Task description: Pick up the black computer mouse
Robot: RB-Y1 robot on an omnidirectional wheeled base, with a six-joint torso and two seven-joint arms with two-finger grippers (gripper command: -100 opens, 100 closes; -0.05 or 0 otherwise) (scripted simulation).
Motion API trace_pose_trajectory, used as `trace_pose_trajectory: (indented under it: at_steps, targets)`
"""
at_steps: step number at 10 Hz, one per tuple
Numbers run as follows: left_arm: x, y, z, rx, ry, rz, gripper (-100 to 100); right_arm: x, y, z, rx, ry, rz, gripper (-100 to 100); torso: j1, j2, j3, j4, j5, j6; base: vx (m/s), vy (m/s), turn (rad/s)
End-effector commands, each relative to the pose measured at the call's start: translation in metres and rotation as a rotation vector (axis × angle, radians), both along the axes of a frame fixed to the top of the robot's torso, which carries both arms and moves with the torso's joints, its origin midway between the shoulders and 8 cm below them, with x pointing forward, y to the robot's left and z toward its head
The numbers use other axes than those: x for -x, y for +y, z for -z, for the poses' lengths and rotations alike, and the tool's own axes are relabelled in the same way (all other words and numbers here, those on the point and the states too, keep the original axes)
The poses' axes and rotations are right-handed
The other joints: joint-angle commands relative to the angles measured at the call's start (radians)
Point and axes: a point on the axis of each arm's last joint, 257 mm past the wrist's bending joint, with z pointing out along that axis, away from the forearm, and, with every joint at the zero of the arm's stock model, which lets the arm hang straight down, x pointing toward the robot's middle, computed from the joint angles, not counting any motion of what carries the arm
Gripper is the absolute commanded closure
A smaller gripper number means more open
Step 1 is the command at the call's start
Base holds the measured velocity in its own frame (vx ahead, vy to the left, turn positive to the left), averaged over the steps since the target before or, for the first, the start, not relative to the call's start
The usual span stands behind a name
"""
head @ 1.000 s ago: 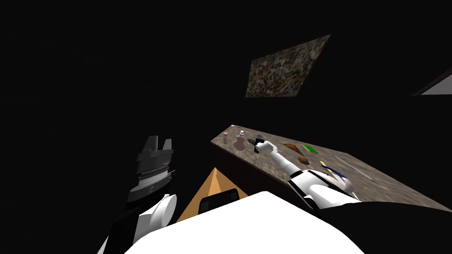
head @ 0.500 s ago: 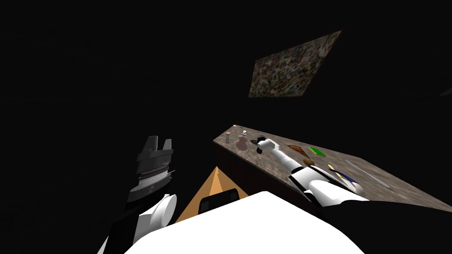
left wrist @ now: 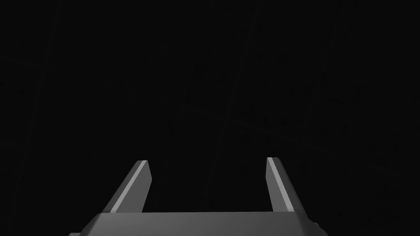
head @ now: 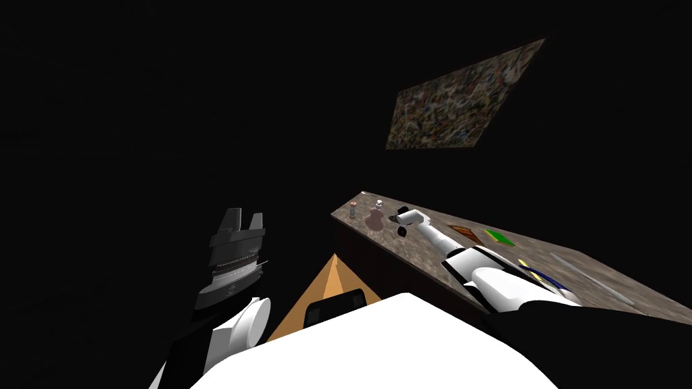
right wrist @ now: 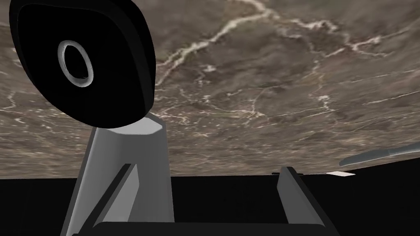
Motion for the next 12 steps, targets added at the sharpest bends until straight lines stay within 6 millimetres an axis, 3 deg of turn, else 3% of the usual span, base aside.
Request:
trace_pose_trajectory:
  at_steps: [1, 4, 7, 9, 10, 12]
  targets:
    - [0.000, 0.000, 0.000, 0.000, 0.000, 0.000, 0, 0.013, -0.013, 0.006, 0.011, 0.051, 0.018, -100, 0.000, 0.000, 0.000, 0.000, 0.000, 0.000, -0.007, 0.027, 0.056]
    - [0.000, 0.000, 0.000, 0.000, 0.000, 0.000, 0, 0.043, -0.041, 0.010, 0.036, 0.180, 0.054, -100, 0.000, 0.001, 0.000, 0.000, 0.000, 0.001, -0.014, 0.031, 0.076]
    - [0.000, 0.000, 0.000, 0.000, 0.000, 0.000, 0, 0.060, -0.051, 0.013, 0.040, 0.247, 0.073, -100, 0.000, 0.000, 0.000, 0.000, 0.000, 0.000, -0.007, 0.024, 0.053]
    - [0.000, 0.000, 0.000, 0.000, 0.000, 0.000, 0, 0.087, -0.066, 0.018, 0.040, 0.350, 0.099, -100, 0.000, 0.000, 0.000, 0.000, 0.000, 0.000, -0.008, 0.035, 0.080]
    - [0.000, 0.000, 0.000, 0.000, 0.000, 0.000, 0, 0.088, -0.066, 0.018, 0.039, 0.354, 0.101, -100, 0.000, 0.000, 0.000, 0.000, 0.000, 0.000, -0.005, 0.026, 0.023]
    - [0.000, 0.000, 0.000, 0.000, 0.000, 0.000, 0, 0.111, -0.074, 0.023, 0.028, 0.436, 0.118, -100, -0.001, 0.000, 0.000, 0.000, 0.000, 0.001, -0.002, 0.027, 0.047]
